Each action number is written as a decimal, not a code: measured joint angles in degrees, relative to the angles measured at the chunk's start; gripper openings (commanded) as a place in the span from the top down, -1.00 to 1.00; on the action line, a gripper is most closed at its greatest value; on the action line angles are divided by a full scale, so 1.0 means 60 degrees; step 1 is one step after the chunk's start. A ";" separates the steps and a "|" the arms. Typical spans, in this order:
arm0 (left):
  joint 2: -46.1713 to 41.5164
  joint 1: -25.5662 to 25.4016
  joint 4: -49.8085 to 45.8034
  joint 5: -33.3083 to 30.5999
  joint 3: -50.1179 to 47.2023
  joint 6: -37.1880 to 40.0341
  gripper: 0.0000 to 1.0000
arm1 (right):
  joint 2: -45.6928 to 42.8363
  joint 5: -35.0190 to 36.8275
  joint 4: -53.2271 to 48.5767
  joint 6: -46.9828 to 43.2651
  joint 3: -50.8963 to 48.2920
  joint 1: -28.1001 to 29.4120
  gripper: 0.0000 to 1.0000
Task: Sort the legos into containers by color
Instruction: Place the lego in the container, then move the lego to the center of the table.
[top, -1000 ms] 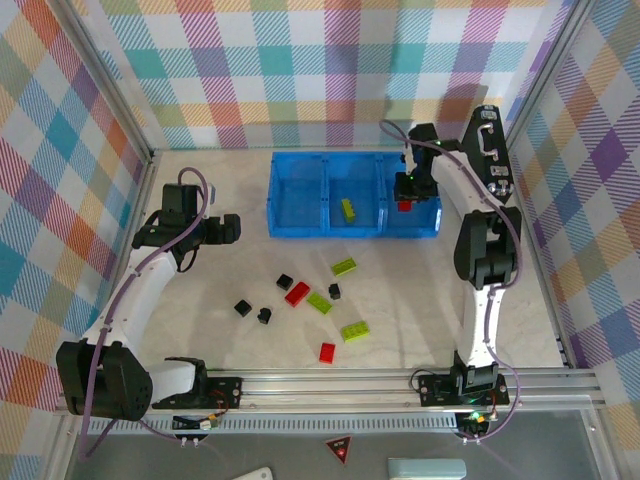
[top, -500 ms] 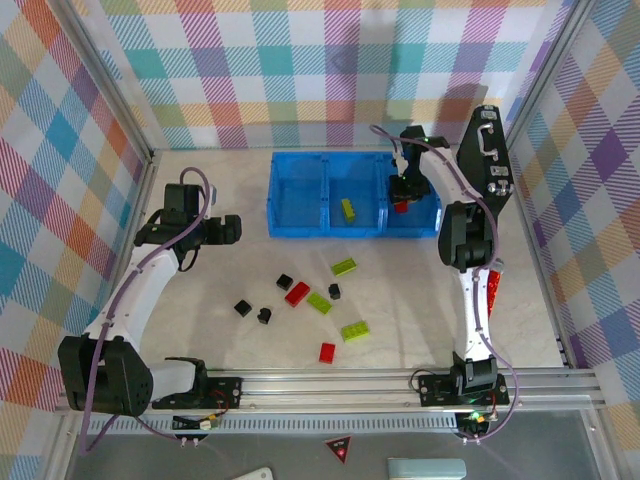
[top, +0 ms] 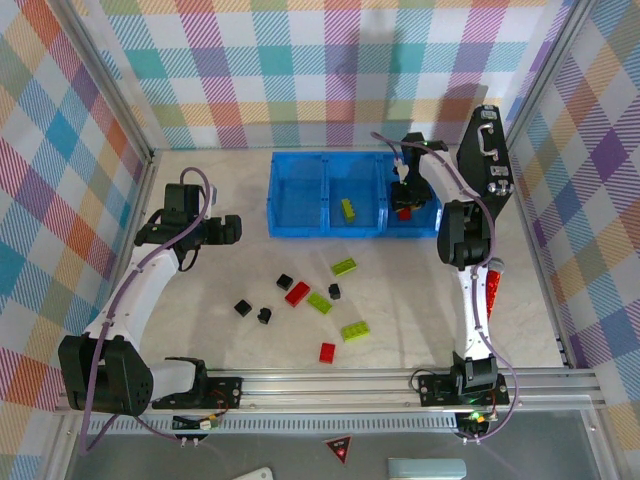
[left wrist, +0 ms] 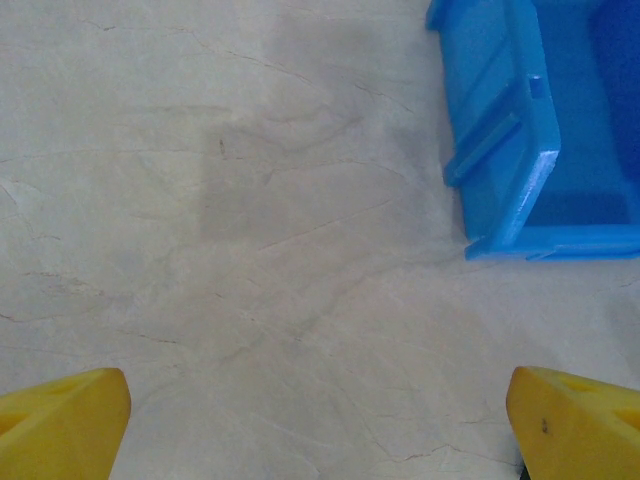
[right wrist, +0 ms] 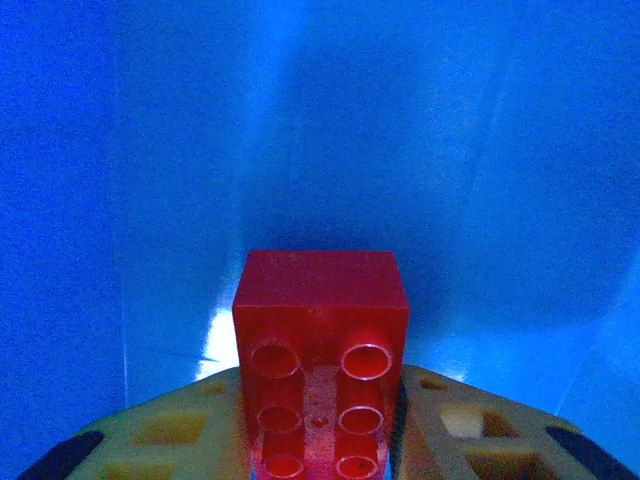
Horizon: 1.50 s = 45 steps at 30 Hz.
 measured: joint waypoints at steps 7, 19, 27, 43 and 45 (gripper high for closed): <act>0.0000 0.0000 0.0004 0.0000 0.0000 0.0000 -0.92 | -0.0004 0.0000 -0.0069 0.0036 0.0000 0.0000 -0.04; 0.0000 0.0000 0.0004 0.0015 0.0000 -0.0004 -0.92 | -0.1446 -0.0047 -0.0018 0.0546 -0.0896 0.0033 -0.10; 0.0211 0.0000 0.0004 0.0109 0.0000 -0.0007 -0.91 | -0.3337 -0.0036 0.0637 0.1086 -0.2484 0.0255 -0.11; 0.0393 -0.0153 -0.0033 0.0160 0.0000 -0.0171 -0.86 | -0.7373 -0.0004 0.2058 0.2255 -0.7005 0.0787 -0.09; 0.0393 -0.0244 -0.0142 0.0186 0.0004 -0.0270 -0.86 | -0.7814 -0.0004 0.2218 0.2397 -0.7410 0.0936 -0.09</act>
